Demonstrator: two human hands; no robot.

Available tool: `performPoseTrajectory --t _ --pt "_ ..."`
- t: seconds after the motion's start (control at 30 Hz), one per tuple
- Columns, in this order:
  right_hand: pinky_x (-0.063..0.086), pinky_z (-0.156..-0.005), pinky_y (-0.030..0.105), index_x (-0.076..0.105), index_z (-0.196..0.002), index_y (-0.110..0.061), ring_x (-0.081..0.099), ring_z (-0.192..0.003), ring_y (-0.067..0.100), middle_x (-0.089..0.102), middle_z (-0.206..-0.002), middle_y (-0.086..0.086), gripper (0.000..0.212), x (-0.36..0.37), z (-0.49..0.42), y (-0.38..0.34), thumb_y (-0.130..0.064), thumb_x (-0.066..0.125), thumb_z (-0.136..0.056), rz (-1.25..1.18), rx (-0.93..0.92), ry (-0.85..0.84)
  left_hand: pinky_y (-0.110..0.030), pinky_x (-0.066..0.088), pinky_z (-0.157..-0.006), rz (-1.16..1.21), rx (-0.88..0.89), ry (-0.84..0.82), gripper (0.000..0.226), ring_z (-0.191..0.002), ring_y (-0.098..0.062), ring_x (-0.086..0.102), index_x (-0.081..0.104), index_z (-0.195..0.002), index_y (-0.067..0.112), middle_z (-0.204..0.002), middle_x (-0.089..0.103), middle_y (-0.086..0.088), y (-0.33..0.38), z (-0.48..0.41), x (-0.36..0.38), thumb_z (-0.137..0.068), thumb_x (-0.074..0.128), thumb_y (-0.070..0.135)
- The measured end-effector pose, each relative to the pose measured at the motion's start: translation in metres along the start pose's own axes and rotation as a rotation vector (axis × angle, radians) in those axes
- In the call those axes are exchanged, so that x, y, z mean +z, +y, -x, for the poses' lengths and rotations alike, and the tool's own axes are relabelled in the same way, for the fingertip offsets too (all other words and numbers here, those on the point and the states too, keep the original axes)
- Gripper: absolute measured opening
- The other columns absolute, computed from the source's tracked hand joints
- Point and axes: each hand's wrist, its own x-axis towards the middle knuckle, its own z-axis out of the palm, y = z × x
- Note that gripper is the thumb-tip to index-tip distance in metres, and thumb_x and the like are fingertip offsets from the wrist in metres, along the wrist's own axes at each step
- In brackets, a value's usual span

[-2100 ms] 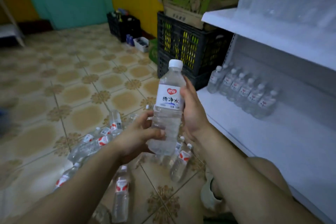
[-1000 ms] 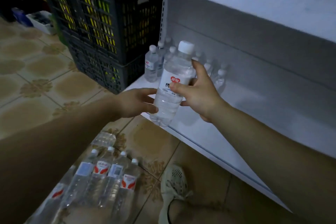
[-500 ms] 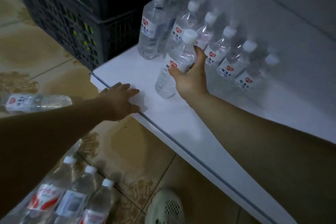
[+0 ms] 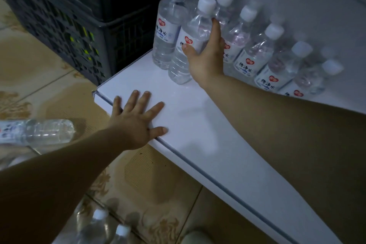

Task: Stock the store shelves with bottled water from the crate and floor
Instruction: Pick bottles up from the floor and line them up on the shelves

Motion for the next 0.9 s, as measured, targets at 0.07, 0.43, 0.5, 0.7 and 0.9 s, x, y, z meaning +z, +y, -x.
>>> performPoseTrajectory --t 0.07,0.43,0.5,0.7,0.9 --pt "0.035 -0.098 0.025 0.019 -0.153 -0.023 0.043 -0.127 0.024 0.030 -0.141 0.012 0.086 0.001 -0.004 0.000 -0.017 0.072 -0.085 0.028 -0.007 0.027 -0.056 -0.018 -0.113 0.011 0.004 0.003 0.077 -0.142 -0.025 -0.030 -0.016 -0.147 0.046 -0.156 -0.029 -0.001 -0.001 -0.001 0.000 -0.083 0.013 0.078" --pt "0.039 -0.108 0.037 0.002 -0.155 -0.026 0.045 -0.131 0.024 0.033 -0.151 0.011 0.096 -0.003 0.005 -0.009 -0.034 0.070 -0.087 0.168 0.098 -0.024 -0.050 -0.009 -0.117 0.286 0.043 0.010 0.082 -0.147 -0.018 -0.017 0.003 -0.151 0.040 -0.161 -0.013 0.002 -0.023 0.027 -0.005 -0.085 0.040 0.071" --pt "0.036 -0.109 0.034 0.000 -0.156 -0.023 0.042 -0.133 0.025 0.029 -0.152 0.012 0.098 -0.010 0.015 -0.022 -0.036 0.069 -0.087 0.175 0.163 -0.032 -0.052 -0.003 -0.117 0.341 -0.025 -0.003 0.081 -0.148 -0.019 -0.011 0.005 -0.152 0.038 -0.161 -0.008 0.002 -0.037 0.060 -0.003 -0.087 0.046 0.065" --pt "0.032 -0.108 0.032 0.009 -0.156 -0.016 0.035 -0.137 0.029 0.024 -0.154 0.013 0.088 0.004 0.111 -0.055 -0.046 0.060 -0.091 0.280 0.217 -0.228 -0.038 0.016 -0.117 0.646 -0.362 -0.024 0.090 -0.148 -0.021 0.011 0.022 -0.152 0.027 -0.161 0.013 -0.005 -0.091 0.199 0.021 -0.079 0.069 0.052" --pt "0.037 -0.098 0.033 0.033 -0.147 -0.017 0.043 -0.131 0.032 0.040 -0.147 0.011 0.065 0.058 0.245 -0.085 -0.049 0.053 -0.095 0.448 0.178 -0.701 -0.029 0.019 -0.113 0.703 -0.519 -0.089 0.095 -0.145 -0.022 0.020 0.022 -0.152 0.018 -0.159 0.021 -0.007 -0.097 0.320 0.065 -0.078 0.075 0.043"
